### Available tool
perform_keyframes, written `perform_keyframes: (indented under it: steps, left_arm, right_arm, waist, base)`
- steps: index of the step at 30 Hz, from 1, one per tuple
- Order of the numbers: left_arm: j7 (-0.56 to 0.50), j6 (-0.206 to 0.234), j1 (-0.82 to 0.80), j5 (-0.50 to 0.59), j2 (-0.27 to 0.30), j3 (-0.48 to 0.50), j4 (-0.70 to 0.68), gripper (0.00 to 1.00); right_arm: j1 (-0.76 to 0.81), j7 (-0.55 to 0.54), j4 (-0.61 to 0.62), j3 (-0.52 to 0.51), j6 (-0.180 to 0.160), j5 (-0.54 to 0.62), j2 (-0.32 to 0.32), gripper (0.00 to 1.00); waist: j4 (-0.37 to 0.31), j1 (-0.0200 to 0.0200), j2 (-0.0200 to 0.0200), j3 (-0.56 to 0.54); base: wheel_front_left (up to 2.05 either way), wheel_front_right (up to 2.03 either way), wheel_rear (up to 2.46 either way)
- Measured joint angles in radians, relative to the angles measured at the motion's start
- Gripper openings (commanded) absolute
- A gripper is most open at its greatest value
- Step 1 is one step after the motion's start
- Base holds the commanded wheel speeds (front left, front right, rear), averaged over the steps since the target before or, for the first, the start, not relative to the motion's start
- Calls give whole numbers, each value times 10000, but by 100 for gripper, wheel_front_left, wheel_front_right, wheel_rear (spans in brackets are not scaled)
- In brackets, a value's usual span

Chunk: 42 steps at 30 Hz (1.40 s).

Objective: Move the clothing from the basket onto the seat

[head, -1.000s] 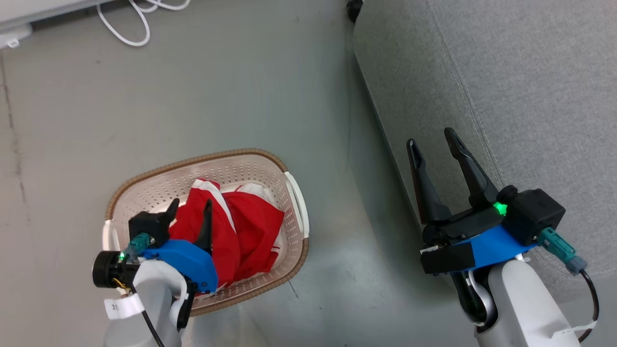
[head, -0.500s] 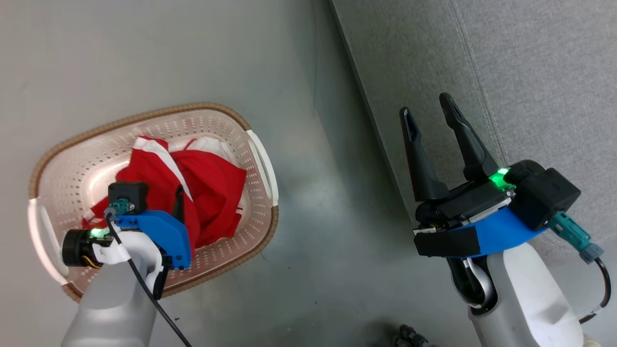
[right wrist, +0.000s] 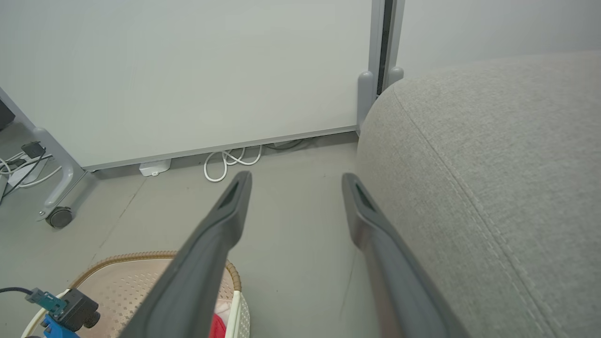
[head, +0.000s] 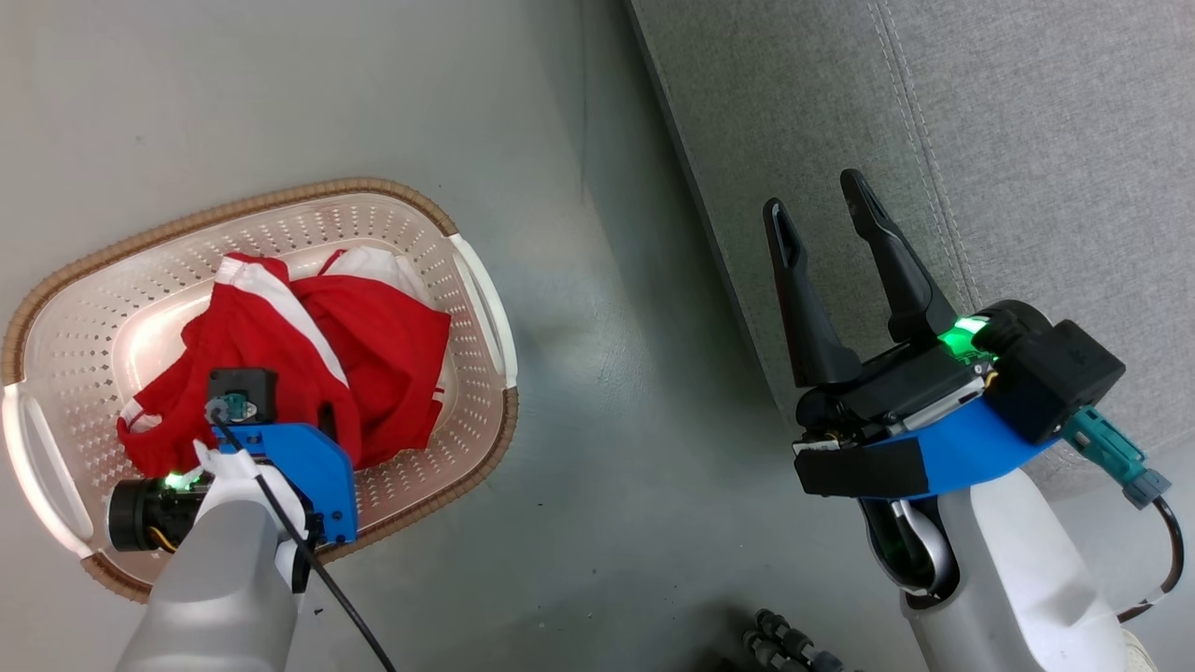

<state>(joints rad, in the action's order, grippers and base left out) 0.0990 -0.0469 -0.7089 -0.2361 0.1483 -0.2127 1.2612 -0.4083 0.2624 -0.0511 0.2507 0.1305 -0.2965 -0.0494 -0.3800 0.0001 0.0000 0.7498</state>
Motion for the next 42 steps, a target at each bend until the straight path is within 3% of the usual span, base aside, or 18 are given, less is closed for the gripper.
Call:
perform_keyframes:
  steps: [6, 9, 29, 42]
  left_arm:
    - [-884, 84, 4, -54, -52, -96, 155, 100]
    - [-974, 82, 1, -90, -54, -151, 178, 0]
    - [-784, -213, 6, -280, -228, -491, 240, 0]
    - [305, -683, 769, -706, -838, -775, 236, 0]
  right_arm:
    - [0, 0, 8, 36, 2, -19, 0, 100]
    - [0, 0, 13, 67, 0, -42, 0, 100]
    - [6, 0, -151, 107, 0, 31, -2, 100]
    - [421, 2, -895, -50, 2, 428, 8, 100]
  waist:
    - [63, -1, 0, -1]
    - [98, -1, 0, 12]
    - [329, -1, 0, -309]
    - [926, -2, 1, -2167]
  base:
    - [0, 0, 0]
    - [0, 0, 0]
    - [0, 0, 0]
    - [0, 0, 0]
